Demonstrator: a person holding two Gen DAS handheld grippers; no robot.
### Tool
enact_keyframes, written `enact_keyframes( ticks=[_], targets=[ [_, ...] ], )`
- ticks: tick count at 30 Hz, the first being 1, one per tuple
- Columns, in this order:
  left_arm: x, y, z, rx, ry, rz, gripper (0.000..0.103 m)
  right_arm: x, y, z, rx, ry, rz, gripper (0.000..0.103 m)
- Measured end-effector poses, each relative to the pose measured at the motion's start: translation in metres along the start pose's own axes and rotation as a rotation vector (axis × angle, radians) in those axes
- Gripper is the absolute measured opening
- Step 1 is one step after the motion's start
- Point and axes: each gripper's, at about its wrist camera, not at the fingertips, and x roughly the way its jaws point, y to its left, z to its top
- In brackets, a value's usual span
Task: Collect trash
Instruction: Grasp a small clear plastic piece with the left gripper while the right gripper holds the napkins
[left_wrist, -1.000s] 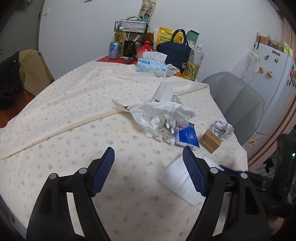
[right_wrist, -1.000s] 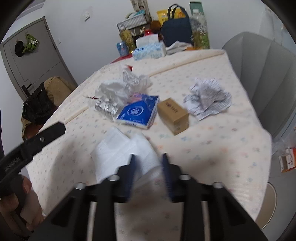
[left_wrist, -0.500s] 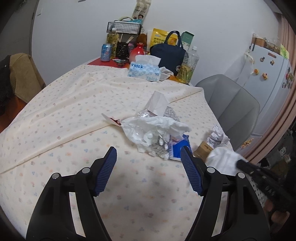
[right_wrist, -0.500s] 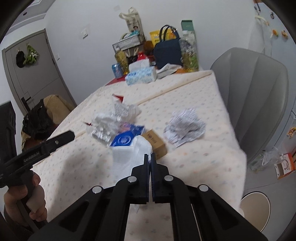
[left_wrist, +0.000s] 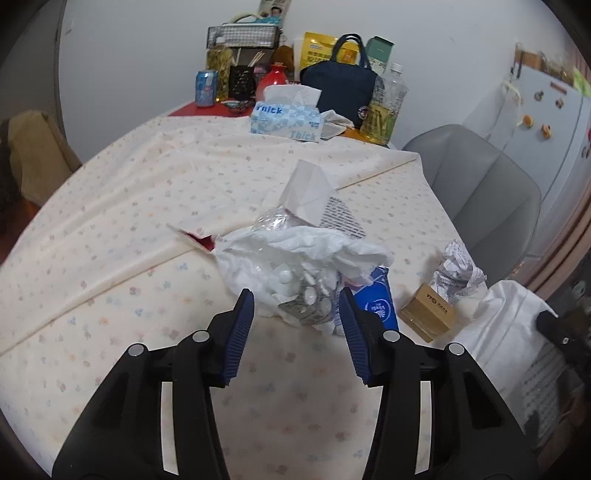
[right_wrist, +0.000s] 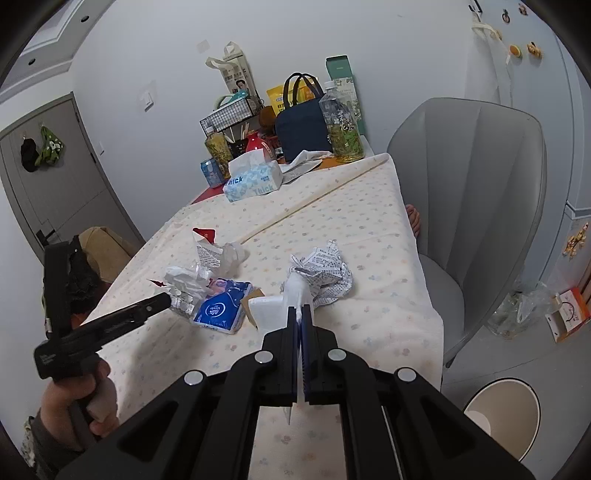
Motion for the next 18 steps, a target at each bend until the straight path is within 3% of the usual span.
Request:
enact_keyframes(
  ticks=[4, 6, 8, 12, 16, 17, 18],
  targets=[
    [0.01, -0.013, 0.001, 0.055, -0.002, 0.051, 0.047, 0.002, 0.0, -0.001, -0.002, 0.007, 0.005, 0.003],
    [0.015, -0.014, 0.003, 0.059, 0.004, 0.069, 0.039, 0.002, 0.001, -0.001, -0.005, 0.009, 0.005, 0.003],
    [0.02, -0.012, 0.004, 0.052, 0.024, 0.053, 0.025, 0.001, 0.003, -0.001, -0.011, 0.007, 0.004, 0.003],
    [0.011, -0.01, 0.001, 0.042, 0.003, 0.007, 0.017, 0.0, 0.008, -0.001, -0.018, 0.009, 0.0, 0.003],
    [-0.009, -0.001, -0.006, 0.0, -0.018, -0.043, 0.016, -0.001, 0.016, 0.0, -0.03, 0.006, 0.008, 0.003],
    [-0.014, 0.0, -0.008, -0.008, -0.022, -0.053, 0.008, -0.002, 0.018, 0.0, -0.034, 0.004, 0.01, 0.003],
    [-0.019, 0.002, -0.01, -0.015, -0.024, -0.063, 0.008, -0.003, 0.021, 0.0, -0.039, 0.003, 0.013, 0.003]
  ],
)
